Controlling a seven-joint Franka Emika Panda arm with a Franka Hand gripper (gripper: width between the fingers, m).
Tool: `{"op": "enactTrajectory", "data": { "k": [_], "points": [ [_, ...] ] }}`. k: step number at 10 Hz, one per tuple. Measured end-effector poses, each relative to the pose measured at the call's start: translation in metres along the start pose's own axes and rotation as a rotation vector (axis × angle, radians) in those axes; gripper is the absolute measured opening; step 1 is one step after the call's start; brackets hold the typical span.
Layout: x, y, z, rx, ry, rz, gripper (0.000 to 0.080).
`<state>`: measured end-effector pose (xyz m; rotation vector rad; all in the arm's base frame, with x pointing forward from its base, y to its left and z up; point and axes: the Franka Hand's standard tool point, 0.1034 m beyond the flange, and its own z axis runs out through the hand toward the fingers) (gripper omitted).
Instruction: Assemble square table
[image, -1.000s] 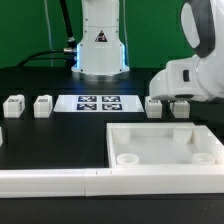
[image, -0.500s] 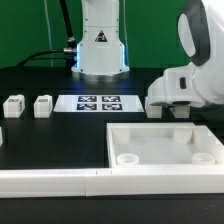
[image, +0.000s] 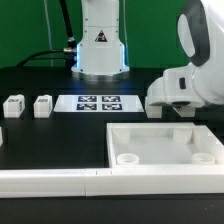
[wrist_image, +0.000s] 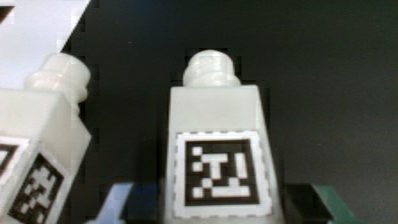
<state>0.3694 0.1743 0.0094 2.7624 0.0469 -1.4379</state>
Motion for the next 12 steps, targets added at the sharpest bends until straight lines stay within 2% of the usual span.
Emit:
{"op": "enactTrajectory", "data": {
  "k": [4,5,7,8,9,10,11,12],
  "points": [
    [0.0,0.0,0.0,0.0,0.0,0.0,0.0288],
    [-0.004,0.003,-0.006,0.0,-0.012,-0.019,0.0288],
    [-0.026,0.017,-0.062,0.014,0.026,-0.056,0.0288],
    [-0.04,0.024,-0.081,0.018,0.069,-0.064,0.029],
    [-0.053,0.031,-0.094,0.017,0.078,-0.06,0.029],
    [-0.057,0.034,-0.106,0.023,0.159,-0.053,0.029],
    [-0.054,0.032,-0.103,0.027,0.246,-0.051,0.029],
    [-0.055,0.032,-0.101,0.026,0.28,-0.05,0.029]
  ]
}}
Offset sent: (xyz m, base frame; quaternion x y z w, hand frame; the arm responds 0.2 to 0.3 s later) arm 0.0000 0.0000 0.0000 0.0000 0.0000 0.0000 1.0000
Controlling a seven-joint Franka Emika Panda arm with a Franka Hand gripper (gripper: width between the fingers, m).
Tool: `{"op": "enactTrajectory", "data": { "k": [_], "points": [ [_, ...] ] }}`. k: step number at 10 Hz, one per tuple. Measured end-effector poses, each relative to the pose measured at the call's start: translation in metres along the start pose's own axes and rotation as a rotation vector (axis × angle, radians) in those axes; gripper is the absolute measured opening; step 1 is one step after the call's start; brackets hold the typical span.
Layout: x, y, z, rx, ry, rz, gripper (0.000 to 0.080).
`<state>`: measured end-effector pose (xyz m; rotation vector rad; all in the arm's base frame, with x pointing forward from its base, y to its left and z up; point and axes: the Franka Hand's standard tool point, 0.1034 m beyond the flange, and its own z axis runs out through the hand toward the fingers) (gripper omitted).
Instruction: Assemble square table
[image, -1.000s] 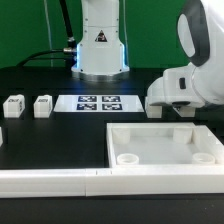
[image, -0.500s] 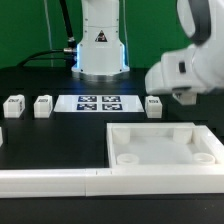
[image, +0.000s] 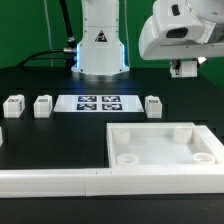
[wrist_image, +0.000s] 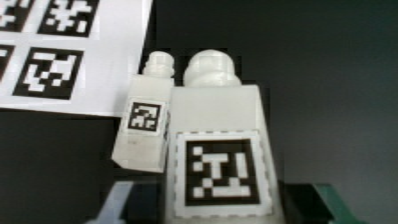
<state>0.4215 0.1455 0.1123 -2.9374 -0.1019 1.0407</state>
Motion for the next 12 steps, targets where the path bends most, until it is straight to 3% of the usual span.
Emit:
{"op": "enactTrajectory", "data": {
  "k": [2,5,7,10,11,12],
  "points": [
    [0.006,0.001,-0.01,0.007,0.12,0.003,0.029],
    [0.039,0.024,-0.112,0.04,0.444,-0.031,0.029],
    [0.037,0.024,-0.101,0.034,0.582,-0.031,0.029],
    [0.048,0.026,-0.105,0.036,0.772,-0.043,0.029],
    [0.063,0.034,-0.104,0.036,0.867,-0.056,0.029],
    [0.071,0.045,-0.117,0.028,0.906,-0.065,0.029]
  ]
}}
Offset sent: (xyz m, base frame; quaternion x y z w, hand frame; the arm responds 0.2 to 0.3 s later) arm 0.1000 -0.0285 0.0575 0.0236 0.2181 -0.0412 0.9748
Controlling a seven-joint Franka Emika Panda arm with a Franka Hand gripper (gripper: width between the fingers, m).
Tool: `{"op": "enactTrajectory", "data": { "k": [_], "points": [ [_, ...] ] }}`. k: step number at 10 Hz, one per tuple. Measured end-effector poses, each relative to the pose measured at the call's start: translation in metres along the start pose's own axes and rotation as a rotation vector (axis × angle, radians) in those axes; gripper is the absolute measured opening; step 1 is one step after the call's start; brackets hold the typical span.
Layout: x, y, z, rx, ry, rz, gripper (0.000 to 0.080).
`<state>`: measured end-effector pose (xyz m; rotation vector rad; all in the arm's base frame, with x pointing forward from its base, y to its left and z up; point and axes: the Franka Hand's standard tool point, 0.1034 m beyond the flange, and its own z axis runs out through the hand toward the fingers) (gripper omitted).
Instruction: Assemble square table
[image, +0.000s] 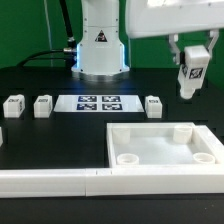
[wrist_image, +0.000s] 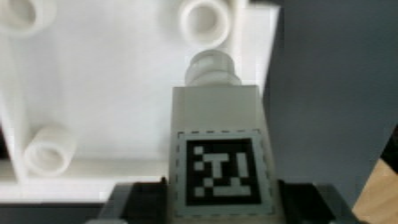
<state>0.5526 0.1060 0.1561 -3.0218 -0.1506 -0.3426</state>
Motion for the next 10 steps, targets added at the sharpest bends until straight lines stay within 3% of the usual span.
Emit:
{"op": "enactTrajectory", "data": {
  "k": [1,3,4,8,10],
  "points": [
    [0.028,0.01,-0.012,-0.004,0.053,-0.008,0.029],
    [0.057,0.02,-0.022,-0.008,0.176,-0.008,0.029],
    [0.055,0.02,-0.02,-0.011,0.224,-0.01,0.029],
    [0.051,0.02,-0.016,-0.012,0.218,-0.009,0.029],
    [0.055,0.025,0.003,-0.01,0.218,-0.001,0.029]
  ]
}}
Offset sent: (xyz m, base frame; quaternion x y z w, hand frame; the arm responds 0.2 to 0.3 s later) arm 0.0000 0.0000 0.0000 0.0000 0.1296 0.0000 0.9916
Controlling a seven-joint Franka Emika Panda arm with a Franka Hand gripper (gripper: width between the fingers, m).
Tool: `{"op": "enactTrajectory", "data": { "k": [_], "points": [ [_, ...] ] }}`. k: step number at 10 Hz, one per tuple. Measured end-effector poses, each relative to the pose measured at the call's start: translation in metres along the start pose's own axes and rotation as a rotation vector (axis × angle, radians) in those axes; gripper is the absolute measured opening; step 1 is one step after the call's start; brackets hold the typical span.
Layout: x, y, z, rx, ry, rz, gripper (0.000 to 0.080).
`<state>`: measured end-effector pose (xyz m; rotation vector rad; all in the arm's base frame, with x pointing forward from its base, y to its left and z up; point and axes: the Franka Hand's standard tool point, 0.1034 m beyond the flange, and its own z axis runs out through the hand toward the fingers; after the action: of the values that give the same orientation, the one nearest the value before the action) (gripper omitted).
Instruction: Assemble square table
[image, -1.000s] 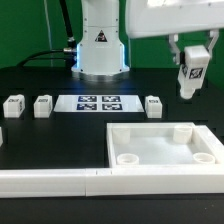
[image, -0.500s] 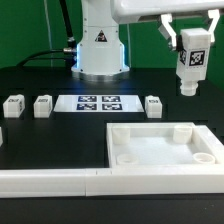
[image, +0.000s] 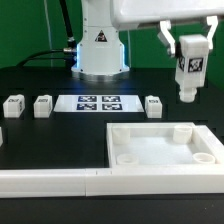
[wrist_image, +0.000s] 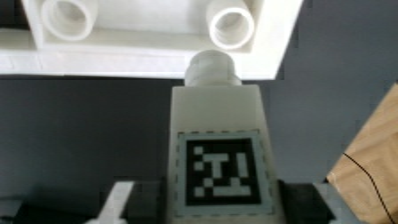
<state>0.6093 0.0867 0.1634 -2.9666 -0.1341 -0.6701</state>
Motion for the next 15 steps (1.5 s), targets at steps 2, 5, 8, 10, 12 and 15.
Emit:
{"op": "enactTrajectory", "data": {
  "k": [2,5,8,10,12,15],
  "points": [
    [0.009,-0.002,0.015,0.006,0.012,0.019,0.029],
    [-0.006,-0.018,0.047,0.022,-0.002,0.017,0.029],
    [-0.014,-0.017,0.057,0.023,-0.02,0.014,0.029],
    [-0.015,-0.016,0.063,0.024,-0.025,0.014,0.029],
    [-0.013,-0.017,0.068,0.026,-0.025,0.015,0.029],
    [-0.019,-0.018,0.077,0.028,-0.035,0.015,0.029]
  ]
}}
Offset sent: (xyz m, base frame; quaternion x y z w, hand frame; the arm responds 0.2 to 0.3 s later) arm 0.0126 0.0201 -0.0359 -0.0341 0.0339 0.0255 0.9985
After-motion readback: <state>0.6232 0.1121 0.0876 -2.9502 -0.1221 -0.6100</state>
